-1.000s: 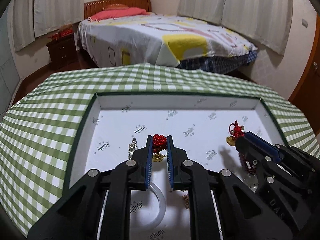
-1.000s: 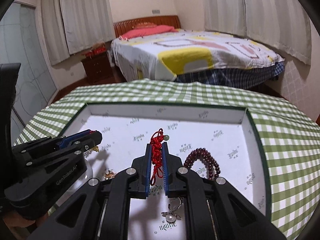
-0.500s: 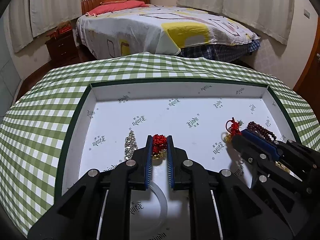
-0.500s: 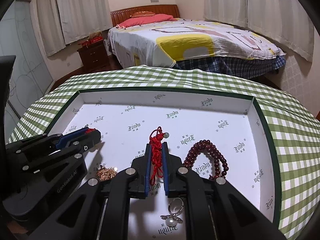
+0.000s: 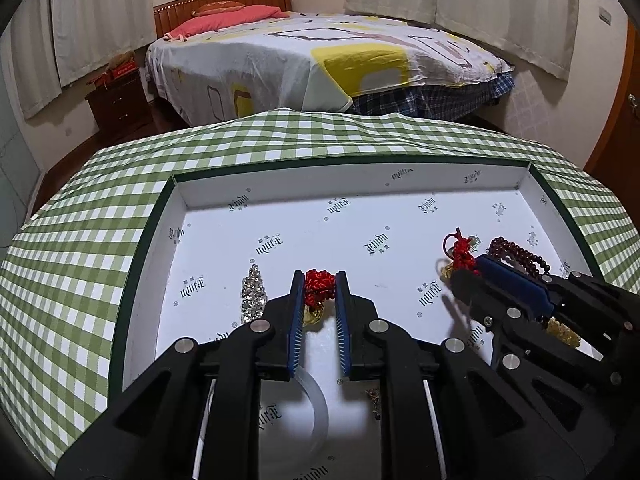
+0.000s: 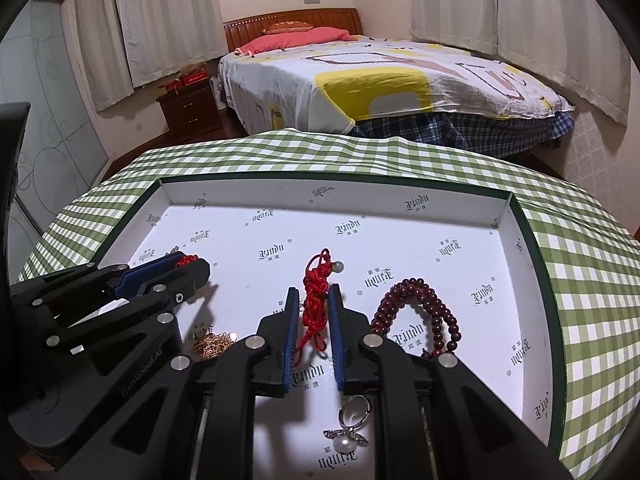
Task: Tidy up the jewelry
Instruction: 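Carry the tassel and flower pendant into the box and open both grippers, then withdraw both grippers and grasp the pearl-and-gold cluster brooch with the right gripper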
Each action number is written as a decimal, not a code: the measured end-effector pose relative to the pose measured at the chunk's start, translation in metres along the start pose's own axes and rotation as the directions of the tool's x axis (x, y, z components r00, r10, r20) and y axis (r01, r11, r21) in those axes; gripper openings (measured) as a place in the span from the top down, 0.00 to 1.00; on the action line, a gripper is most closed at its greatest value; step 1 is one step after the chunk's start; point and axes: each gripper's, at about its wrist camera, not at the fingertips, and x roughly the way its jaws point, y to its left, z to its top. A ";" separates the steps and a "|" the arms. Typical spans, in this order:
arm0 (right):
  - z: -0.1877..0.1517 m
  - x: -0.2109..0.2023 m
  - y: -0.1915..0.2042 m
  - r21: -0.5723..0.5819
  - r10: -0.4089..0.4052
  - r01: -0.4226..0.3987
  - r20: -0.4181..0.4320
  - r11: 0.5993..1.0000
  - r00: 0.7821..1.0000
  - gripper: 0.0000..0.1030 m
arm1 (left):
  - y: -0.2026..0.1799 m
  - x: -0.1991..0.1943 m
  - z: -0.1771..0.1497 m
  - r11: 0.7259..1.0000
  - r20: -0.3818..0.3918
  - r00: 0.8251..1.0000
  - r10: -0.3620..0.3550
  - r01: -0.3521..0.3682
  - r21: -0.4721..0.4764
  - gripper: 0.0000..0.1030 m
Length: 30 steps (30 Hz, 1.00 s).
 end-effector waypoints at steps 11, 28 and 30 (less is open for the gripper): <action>-0.002 -0.002 0.001 0.003 0.002 -0.002 0.004 1.000 1.000 0.75 | 0.003 -0.012 0.000 1.000 0.027 1.000 0.012 -0.012 0.002 0.64; 0.004 -0.029 0.003 -0.015 -0.001 0.002 0.060 1.000 0.998 0.59 | 0.019 -0.039 -0.002 0.999 0.079 0.997 0.014 -0.011 -0.040 0.42; 0.004 -0.036 0.003 -0.019 -0.006 0.007 0.073 1.000 0.997 0.59 | 0.019 -0.045 -0.002 0.999 0.090 0.996 0.019 -0.016 -0.041 0.37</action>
